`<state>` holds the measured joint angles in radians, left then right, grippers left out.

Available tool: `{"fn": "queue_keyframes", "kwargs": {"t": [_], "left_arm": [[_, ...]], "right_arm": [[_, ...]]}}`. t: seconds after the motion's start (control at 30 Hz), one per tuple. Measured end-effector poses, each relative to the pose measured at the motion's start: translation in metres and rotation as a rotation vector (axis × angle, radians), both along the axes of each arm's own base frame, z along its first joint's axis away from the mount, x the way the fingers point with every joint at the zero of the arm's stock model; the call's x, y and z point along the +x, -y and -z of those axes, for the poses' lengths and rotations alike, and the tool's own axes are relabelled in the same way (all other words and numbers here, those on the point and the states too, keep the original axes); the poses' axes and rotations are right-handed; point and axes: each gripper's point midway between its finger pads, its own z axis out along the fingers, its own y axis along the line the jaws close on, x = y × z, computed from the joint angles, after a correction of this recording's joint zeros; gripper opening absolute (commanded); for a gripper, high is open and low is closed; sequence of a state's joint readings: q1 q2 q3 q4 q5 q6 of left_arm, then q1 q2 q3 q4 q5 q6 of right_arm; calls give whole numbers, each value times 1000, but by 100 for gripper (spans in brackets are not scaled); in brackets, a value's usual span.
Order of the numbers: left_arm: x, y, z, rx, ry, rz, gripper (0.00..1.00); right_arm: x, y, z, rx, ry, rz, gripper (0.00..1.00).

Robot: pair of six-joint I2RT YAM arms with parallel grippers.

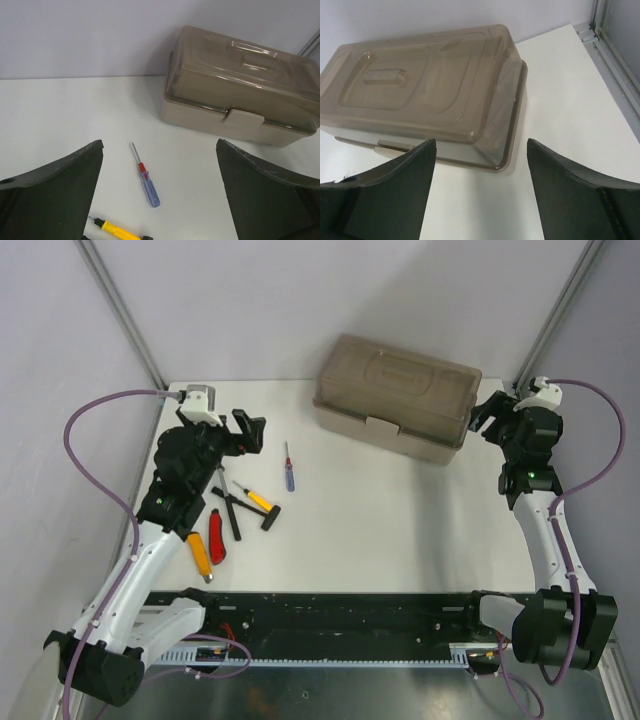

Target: Pack the tool kit

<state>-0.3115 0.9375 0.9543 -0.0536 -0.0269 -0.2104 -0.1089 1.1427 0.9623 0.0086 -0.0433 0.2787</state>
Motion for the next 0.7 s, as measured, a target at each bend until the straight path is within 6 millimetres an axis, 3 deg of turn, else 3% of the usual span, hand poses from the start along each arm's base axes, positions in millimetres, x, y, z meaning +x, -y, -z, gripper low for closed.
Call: {"fn": "queue_keyframes", "kwargs": {"t": [0.23,0.37,0.53,0.7], "left_arm": [[-3,7,0,1,0,44,100],[1,17,11,13,-26,92,99],[22,33,48,37,-139,141,99],[46,48,65,39,-214,179,100]], "right_arm": [[0,-2,0,46,1,6,83],[7,1,6,96,-18,21,83],[46,7,15,153,-82,30,83],[94,14,16,210,-102,43,82]]}}
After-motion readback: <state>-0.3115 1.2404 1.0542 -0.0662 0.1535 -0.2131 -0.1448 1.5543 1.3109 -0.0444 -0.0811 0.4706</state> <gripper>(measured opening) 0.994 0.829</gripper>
